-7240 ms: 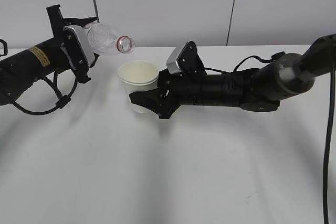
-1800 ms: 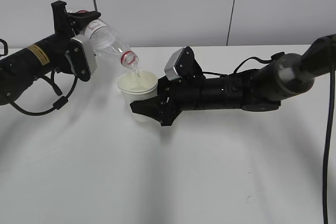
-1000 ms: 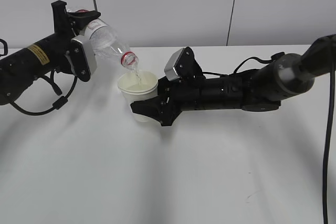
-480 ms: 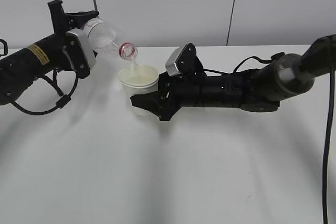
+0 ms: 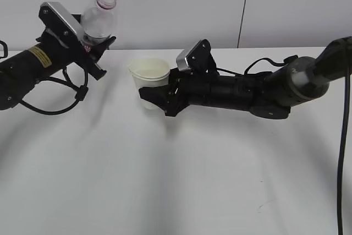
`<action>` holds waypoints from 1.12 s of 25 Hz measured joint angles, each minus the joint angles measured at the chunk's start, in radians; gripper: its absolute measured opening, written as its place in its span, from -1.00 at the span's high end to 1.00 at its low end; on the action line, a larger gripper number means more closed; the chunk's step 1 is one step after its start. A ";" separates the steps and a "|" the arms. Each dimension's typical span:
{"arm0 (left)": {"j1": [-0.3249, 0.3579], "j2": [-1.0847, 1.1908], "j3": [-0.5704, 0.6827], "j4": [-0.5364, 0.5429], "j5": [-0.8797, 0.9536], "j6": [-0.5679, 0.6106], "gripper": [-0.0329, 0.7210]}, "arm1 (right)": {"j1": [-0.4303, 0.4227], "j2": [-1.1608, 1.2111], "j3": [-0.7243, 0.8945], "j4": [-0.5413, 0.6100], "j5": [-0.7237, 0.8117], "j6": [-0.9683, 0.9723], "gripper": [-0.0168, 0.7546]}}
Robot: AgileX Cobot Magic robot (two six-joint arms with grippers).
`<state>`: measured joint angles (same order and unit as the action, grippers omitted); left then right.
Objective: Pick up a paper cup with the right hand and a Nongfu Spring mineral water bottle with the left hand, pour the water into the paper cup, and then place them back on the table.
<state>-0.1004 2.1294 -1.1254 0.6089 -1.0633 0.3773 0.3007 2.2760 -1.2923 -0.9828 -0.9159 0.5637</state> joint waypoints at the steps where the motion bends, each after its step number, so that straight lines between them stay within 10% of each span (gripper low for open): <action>1: 0.000 0.000 0.000 -0.003 0.008 -0.064 -0.20 | 0.000 0.000 0.000 0.021 0.007 -0.006 -0.33; 8: 0.000 0.000 0.000 -0.019 0.110 -0.360 -0.20 | -0.025 0.002 0.000 0.113 0.062 -0.081 -0.33; 28: 0.000 0.000 0.000 -0.015 0.156 -0.551 -0.20 | -0.257 0.032 0.000 0.135 0.074 -0.089 -0.32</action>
<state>-0.1004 2.1294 -1.1254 0.5937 -0.9072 -0.1736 0.0439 2.3076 -1.2923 -0.8476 -0.8414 0.4745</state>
